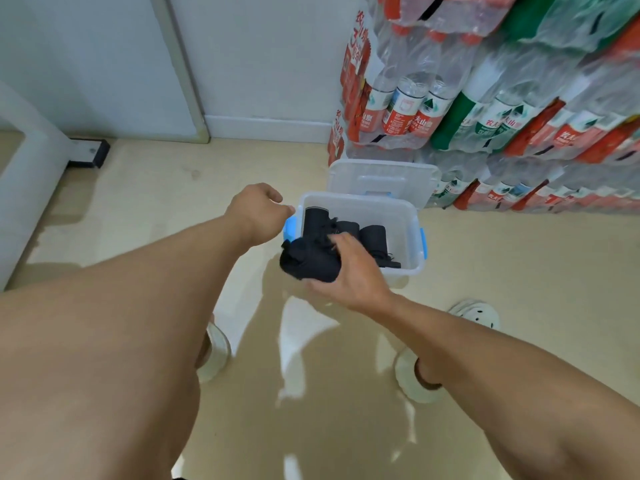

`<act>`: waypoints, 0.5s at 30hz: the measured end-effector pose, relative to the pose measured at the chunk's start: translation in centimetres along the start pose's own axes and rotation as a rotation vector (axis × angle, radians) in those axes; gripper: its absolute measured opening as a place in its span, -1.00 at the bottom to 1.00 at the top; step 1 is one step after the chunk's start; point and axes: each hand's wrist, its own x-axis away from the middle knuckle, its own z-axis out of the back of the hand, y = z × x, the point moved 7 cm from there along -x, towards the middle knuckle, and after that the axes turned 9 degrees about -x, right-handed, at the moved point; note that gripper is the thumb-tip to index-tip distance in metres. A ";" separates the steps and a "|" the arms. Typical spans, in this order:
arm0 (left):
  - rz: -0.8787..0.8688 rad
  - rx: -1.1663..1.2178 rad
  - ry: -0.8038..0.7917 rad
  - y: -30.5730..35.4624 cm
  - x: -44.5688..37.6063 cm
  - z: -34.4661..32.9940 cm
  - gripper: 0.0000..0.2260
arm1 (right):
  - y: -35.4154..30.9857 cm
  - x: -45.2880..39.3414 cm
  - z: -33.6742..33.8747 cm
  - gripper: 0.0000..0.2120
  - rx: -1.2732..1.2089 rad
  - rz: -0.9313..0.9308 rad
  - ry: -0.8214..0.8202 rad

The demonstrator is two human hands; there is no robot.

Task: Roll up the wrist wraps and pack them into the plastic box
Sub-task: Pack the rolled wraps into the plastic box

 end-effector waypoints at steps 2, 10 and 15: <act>0.012 -0.003 -0.008 -0.3 0.0 0.0 -0.69 | 1.3 -1.2 2.8 -0.33 -0.162 -0.167 0.223; 0.032 -0.124 -0.141 -0.7 0.2 -2.5 -0.71 | 10.2 -3.8 3.4 -0.31 -0.317 -0.805 0.243; 0.016 -0.188 -0.212 -0.4 0.2 -4.4 -0.87 | 11.4 -5.4 0.8 -0.27 -0.346 -0.911 0.156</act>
